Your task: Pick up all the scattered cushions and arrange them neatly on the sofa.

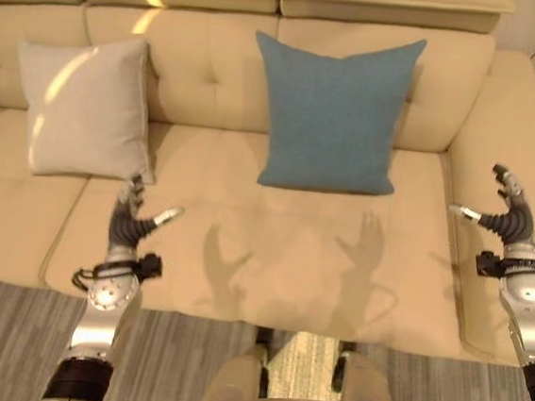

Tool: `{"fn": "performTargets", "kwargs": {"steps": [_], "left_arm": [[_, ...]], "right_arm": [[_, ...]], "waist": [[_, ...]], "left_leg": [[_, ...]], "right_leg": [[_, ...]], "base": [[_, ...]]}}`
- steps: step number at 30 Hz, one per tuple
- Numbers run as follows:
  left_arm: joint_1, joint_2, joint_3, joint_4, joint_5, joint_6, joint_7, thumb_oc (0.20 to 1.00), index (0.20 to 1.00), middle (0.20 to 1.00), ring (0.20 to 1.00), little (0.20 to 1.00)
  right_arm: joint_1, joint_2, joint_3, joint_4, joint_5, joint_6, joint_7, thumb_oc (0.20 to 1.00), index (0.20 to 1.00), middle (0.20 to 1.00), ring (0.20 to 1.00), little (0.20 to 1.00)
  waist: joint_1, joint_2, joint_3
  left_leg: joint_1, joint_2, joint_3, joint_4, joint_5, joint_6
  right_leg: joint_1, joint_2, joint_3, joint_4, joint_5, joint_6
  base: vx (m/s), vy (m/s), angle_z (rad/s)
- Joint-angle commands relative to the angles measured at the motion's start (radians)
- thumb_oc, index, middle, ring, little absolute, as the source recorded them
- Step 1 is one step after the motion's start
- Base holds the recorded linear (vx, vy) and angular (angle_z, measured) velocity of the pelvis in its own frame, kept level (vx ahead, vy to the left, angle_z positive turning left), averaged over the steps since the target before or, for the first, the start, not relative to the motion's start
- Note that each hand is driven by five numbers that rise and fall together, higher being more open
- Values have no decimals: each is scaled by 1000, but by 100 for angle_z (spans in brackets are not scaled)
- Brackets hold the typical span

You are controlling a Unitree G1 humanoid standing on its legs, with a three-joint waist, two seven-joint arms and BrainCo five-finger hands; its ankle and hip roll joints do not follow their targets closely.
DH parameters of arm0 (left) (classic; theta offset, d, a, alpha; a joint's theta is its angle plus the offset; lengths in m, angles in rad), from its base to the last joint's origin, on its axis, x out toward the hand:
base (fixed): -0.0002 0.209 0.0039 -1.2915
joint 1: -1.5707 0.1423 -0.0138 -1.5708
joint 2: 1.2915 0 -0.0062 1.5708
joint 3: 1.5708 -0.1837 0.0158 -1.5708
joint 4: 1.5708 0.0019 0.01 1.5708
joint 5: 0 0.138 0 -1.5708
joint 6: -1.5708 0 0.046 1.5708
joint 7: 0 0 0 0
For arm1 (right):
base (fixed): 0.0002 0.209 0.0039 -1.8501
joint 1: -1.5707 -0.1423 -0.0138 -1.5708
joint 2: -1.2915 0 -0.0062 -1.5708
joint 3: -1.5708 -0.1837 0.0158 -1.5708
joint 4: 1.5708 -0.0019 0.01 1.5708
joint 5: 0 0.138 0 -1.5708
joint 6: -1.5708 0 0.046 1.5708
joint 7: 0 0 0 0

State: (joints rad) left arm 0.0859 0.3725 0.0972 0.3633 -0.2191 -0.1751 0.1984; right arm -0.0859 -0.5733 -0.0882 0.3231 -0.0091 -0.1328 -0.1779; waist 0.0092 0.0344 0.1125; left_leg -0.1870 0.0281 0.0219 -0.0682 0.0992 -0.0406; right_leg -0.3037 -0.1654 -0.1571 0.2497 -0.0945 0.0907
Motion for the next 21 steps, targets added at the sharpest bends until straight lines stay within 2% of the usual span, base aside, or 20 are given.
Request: {"fn": "performTargets", "kwargs": {"steps": [1, 4, 7, 9, 13, 14, 15, 21], "left_arm": [[-17, 35, -33, 143, 76, 28, -64, 1000, 1000, 1000, 1000, 1000], [-10, -7, -60, 399, 132, 60, -85, 1000, 1000, 1000, 1000, 1000], [-24, -17, -101, 626, 252, 75, -79, 1000, 1000, 1000, 1000, 1000], [-26, -28, -107, 698, 260, 85, -82, 1000, 1000, 1000, 1000, 1000], [-26, -28, -107, 698, 260, 85, -82, 1000, 1000, 1000, 1000, 1000], [-11, -41, -101, 899, 340, 127, -93, 1000, 1000, 1000, 1000, 1000], [-5, -44, -87, 920, 321, 135, -97, 1000, 1000, 1000, 1000, 1000], [-2, -54, -104, 938, 334, 141, -113, 1000, 1000, 1000, 1000, 1000]], "right_arm": [[7, -22, 56, 69, -84, -13, 30, 1000, 1000, 1000, 1000, 1000], [24, 11, 104, 225, -143, -4, 32, 1000, 1000, 1000, 1000, 1000], [30, 22, 185, 370, -239, 12, 39, 1000, 1000, 1000, 1000, 1000], [29, 32, 199, 422, -237, 14, 35, 1000, 1000, 1000, 1000, 1000], [29, 32, 199, 422, -237, 14, 35, 1000, 1000, 1000, 1000, 1000], [48, 94, 240, 667, -249, 60, 58, 1000, 1000, 1000, 1000, 1000], [51, 117, 241, 757, -242, 75, 60, 1000, 1000, 1000, 1000, 1000], [56, 152, 246, 897, -259, 113, 74, 1000, 1000, 1000, 1000, 1000]], "waist": [[1, -43, -39], [-2, -45, -55], [-3, -49, -78], [-5, -51, -80], [-5, -51, -79], [-8, -62, -111], [-7, -66, -114], [-3, -74, -106]], "left_leg": [[39, 23, 47, 88, -113, -46], [79, 29, 55, 76, -112, -42], [122, 35, 62, 61, -118, -43], [138, 36, 66, 62, -121, -43], [138, 36, 66, 62, -121, -43], [196, 34, 79, 60, -140, -38], [208, 31, 80, 63, -149, -35], [222, 13, 89, 56, -155, -19]], "right_leg": [[180, -38, -70, -291, 148, 90], [217, -34, -76, -285, 136, 86], [252, -28, -81, -281, 120, 85], [267, -26, -79, -278, 116, 85], [267, -26, -79, -278, 116, 85], [316, -27, -73, -275, 104, 85], [324, -32, -69, -275, 107, 87], [312, -50, -55, -273, 136, 98]], "base": [[0, 0, 0], [-22, -10, 2], [-13, -1, 1], [0, 0, 0], [1, 15, -5], [-21, 107, 0], [-29, 139, -3], [-87, 92, -13]]}}
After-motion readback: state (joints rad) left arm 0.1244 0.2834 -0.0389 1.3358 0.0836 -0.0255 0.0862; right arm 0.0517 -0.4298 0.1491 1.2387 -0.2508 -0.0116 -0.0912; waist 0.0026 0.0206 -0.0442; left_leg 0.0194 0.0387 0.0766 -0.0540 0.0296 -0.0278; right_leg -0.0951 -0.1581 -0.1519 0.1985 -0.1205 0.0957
